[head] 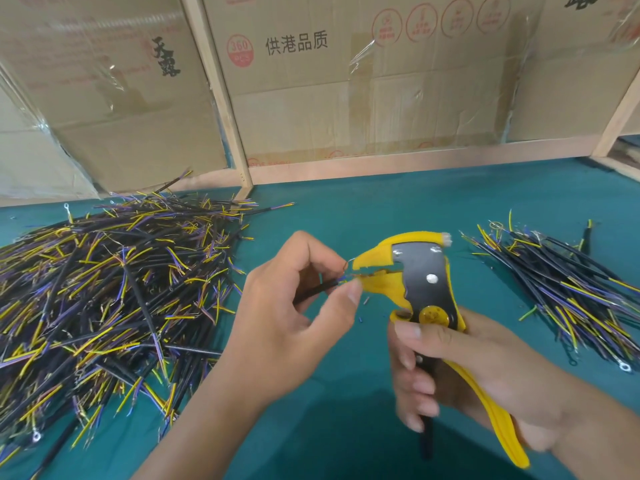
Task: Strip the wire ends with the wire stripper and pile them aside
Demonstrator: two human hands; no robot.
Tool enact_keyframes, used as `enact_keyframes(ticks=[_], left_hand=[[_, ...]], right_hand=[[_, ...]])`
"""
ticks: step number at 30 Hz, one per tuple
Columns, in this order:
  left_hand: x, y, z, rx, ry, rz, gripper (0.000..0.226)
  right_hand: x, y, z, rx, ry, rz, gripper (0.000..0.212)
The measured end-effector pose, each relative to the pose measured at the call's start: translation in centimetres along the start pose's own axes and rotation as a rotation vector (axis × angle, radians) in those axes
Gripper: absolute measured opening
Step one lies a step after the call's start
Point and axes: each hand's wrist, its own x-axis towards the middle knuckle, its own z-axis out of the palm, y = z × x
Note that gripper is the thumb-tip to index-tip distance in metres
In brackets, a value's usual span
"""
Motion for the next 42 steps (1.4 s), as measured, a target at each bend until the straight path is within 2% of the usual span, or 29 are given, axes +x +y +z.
enact_keyframes(ticks=[4, 8, 12, 15, 18, 20, 25, 32, 38, 42], left_hand=[[0.0, -0.1, -0.3, -0.008, -0.047, 0.007, 0.019], [0.7, -0.7, -0.8, -0.289, -0.004, -0.220, 0.034], [0.4, -0.9, -0.9, -0.118, -0.059, -0.135, 0.026], [0.2, -0.8, -0.1, 0.108, -0.016, -0.099, 0.028], [0.3, -0.8, 0.3, 0.212, 0.039, -0.086, 0.021], [0.3, -0.9, 0.3, 0.218, 0.058, -0.072, 0.022], [0.2, -1.1, 0.3, 0.135, 0.115, -0.098, 0.042], [0.4, -0.6, 0.3, 0.140, 0.178, -0.072, 0.045], [0.5, -0.2, 0.2, 0.175, 0.129, -0.091, 0.049], [0.3, -0.1, 0.4, 0.270, 0.066, -0.039, 0.047]], right_hand=[[0.1, 0.1, -0.4, 0.011, -0.055, -0.032, 0.032], [0.3, 0.2, -0.6, 0.022, 0.040, -0.028, 0.030], [0.6, 0.3, -0.8, 0.059, 0.139, -0.050, 0.032], [0.5, 0.3, -0.8, 0.034, 0.138, -0.041, 0.031], [0.5, 0.4, -0.5, 0.017, 0.133, -0.031, 0.029], [0.6, 0.4, -0.5, 0.015, 0.130, -0.034, 0.029], [0.6, 0.4, -0.4, 0.003, 0.100, -0.037, 0.031], [0.5, 0.6, -0.1, -0.005, 0.098, -0.026, 0.031], [0.5, 0.5, 0.1, 0.029, 0.075, -0.058, 0.031], [0.4, 0.6, 0.1, 0.010, 0.068, -0.094, 0.033]])
